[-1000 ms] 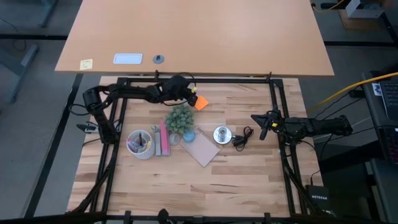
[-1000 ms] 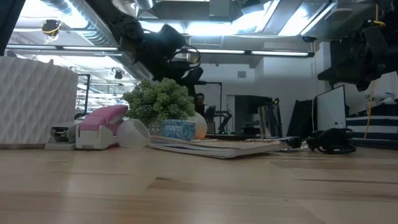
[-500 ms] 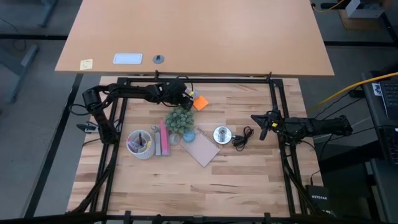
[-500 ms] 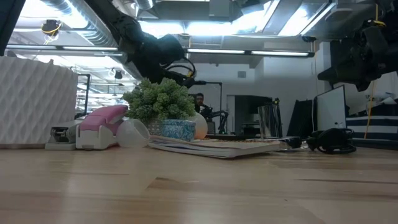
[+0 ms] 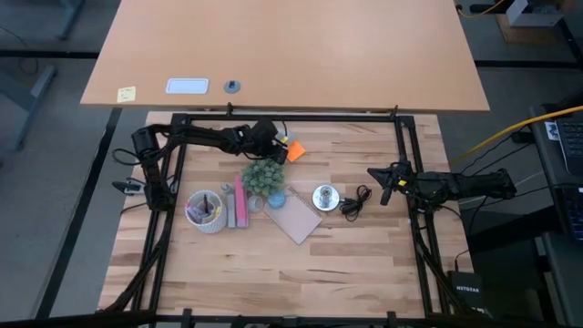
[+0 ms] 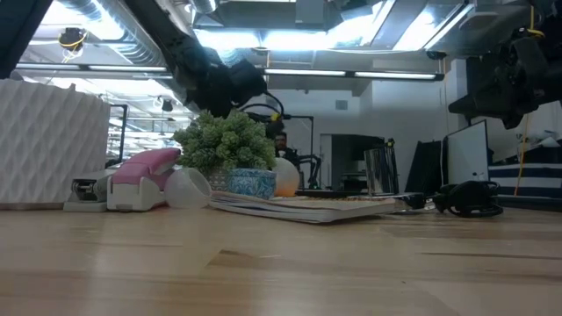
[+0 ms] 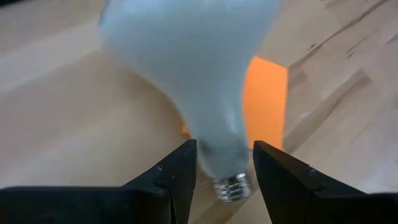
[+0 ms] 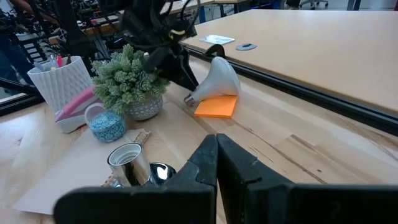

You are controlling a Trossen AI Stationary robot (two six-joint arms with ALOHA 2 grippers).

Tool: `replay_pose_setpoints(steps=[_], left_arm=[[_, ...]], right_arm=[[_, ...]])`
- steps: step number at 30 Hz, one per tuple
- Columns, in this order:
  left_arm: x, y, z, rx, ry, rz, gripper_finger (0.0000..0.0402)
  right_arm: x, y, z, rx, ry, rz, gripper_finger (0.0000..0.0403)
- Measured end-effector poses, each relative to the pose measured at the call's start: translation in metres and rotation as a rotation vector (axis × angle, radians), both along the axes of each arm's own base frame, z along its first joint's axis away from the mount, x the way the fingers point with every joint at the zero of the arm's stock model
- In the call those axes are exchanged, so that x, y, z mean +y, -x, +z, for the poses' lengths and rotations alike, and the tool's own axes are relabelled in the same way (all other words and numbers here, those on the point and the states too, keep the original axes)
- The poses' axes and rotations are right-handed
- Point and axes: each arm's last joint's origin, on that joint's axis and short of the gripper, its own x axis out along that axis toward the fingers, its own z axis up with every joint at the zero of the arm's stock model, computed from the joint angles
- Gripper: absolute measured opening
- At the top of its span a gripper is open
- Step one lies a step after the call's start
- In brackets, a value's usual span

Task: Screw lightbulb
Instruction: Insert the lightbulb into the silver lamp socket

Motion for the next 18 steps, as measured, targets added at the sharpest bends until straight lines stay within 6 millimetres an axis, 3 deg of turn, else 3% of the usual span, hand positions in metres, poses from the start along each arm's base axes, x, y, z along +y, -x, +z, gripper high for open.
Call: replay_pose_setpoints(steps=[18], left_arm=[[0.018,-0.030,-0.022,0.018,0.001,-0.013,0.0151]], right_arm=[[0.000,0.000,0.000,0.000,0.000,0.000,0.0005]])
